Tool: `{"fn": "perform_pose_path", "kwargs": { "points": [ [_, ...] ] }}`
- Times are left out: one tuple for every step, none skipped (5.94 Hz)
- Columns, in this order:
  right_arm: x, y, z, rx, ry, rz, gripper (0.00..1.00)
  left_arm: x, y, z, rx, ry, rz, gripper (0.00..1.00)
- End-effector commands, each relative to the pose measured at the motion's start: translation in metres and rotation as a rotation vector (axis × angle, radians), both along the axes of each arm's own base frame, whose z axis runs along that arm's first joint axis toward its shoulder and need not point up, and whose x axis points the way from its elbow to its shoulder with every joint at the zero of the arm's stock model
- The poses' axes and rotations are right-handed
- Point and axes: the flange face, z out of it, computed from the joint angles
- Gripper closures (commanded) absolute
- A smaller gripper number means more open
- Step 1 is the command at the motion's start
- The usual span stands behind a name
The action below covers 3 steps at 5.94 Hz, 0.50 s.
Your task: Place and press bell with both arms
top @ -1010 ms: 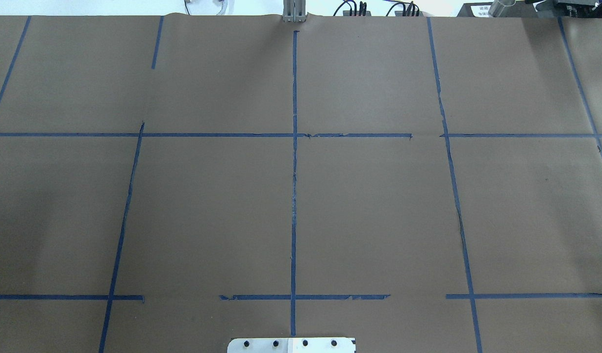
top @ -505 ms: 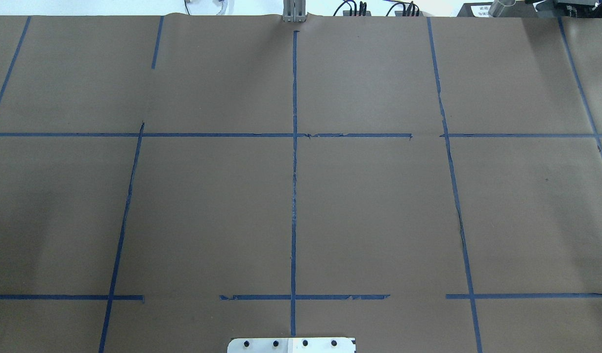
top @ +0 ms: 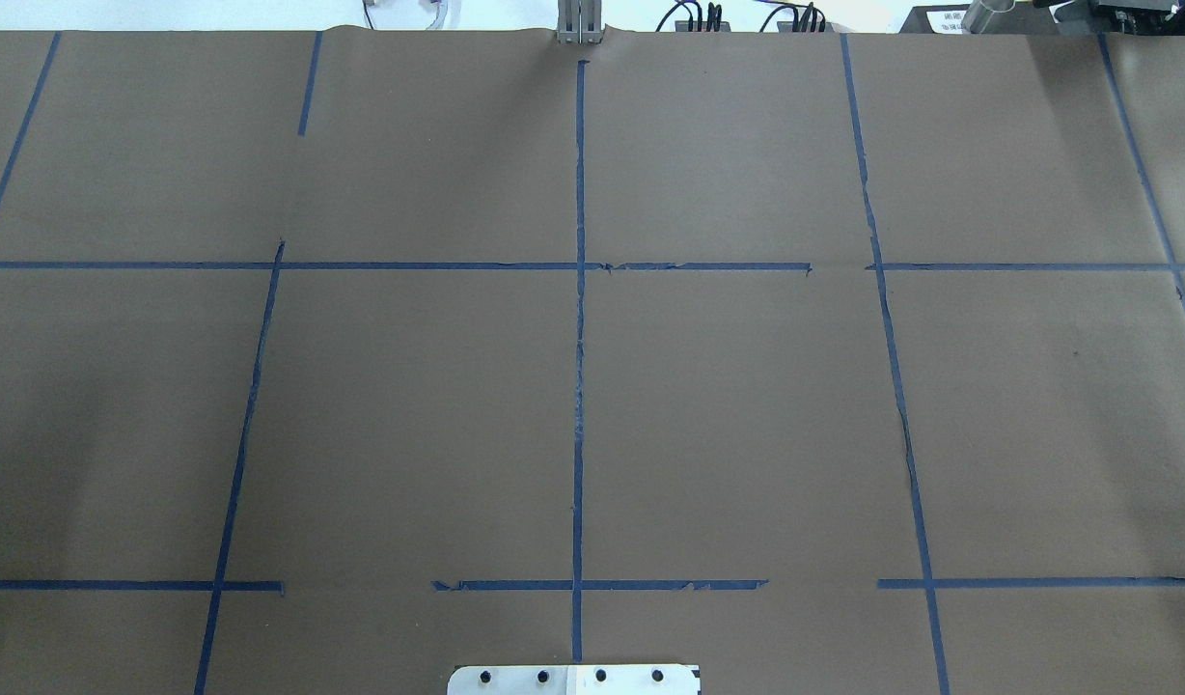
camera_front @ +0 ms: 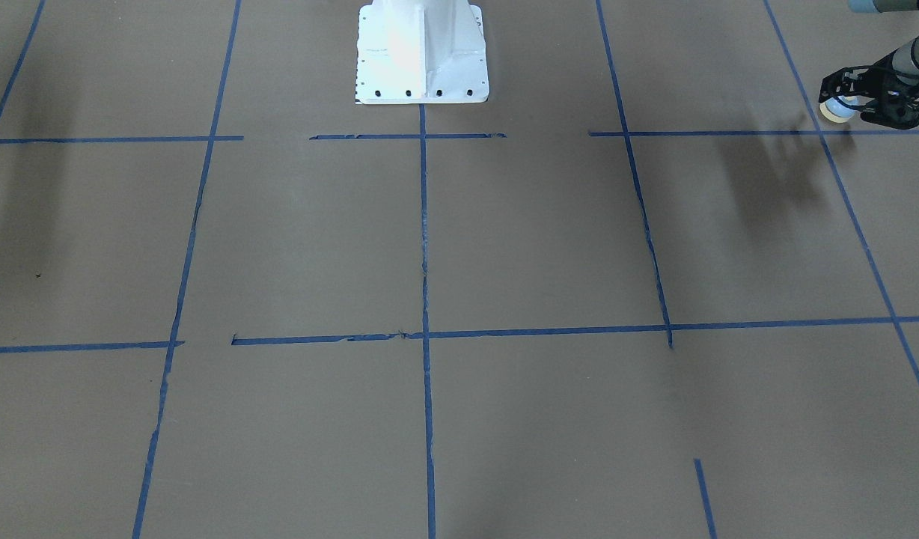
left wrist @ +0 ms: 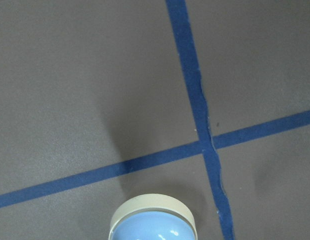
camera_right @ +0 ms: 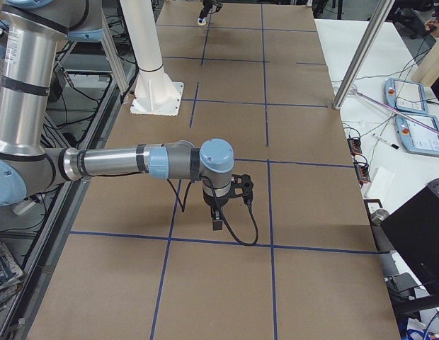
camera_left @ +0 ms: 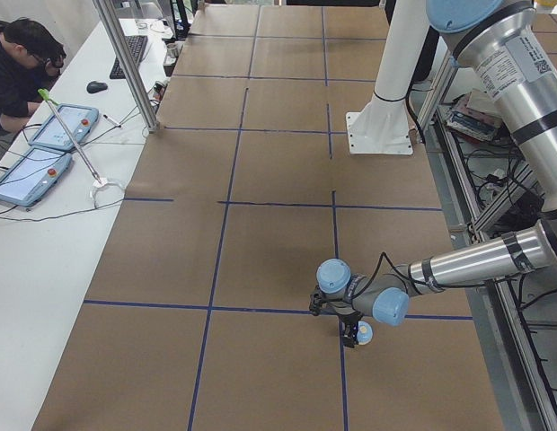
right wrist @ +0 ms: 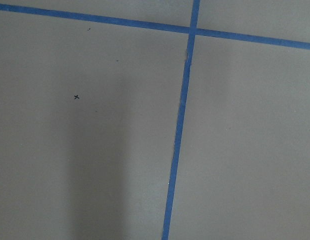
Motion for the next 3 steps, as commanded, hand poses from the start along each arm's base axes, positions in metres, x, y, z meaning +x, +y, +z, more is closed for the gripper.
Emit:
{"fn": "perform_pose_path", "kwargs": {
  "points": [
    [0.0001, 0.0003, 0.0004, -0.001, 0.001, 0.0, 0.0, 0.0023, 0.0045, 0.0101, -0.006, -0.023, 0.023, 0.0],
    [0.0003, 0.0003, 0.0006, 0.0, 0.004, -0.001, 0.0, 0.0066, 0.0024, 0.0115, -0.004, -0.023, 0.032, 0.0],
    [0.0002, 0.0003, -0.0003, 0.002, 0.003, -0.001, 0.0, 0.009, -0.0002, 0.0175, 0.008, -0.046, 0.039, 0.0]
  ]
}}
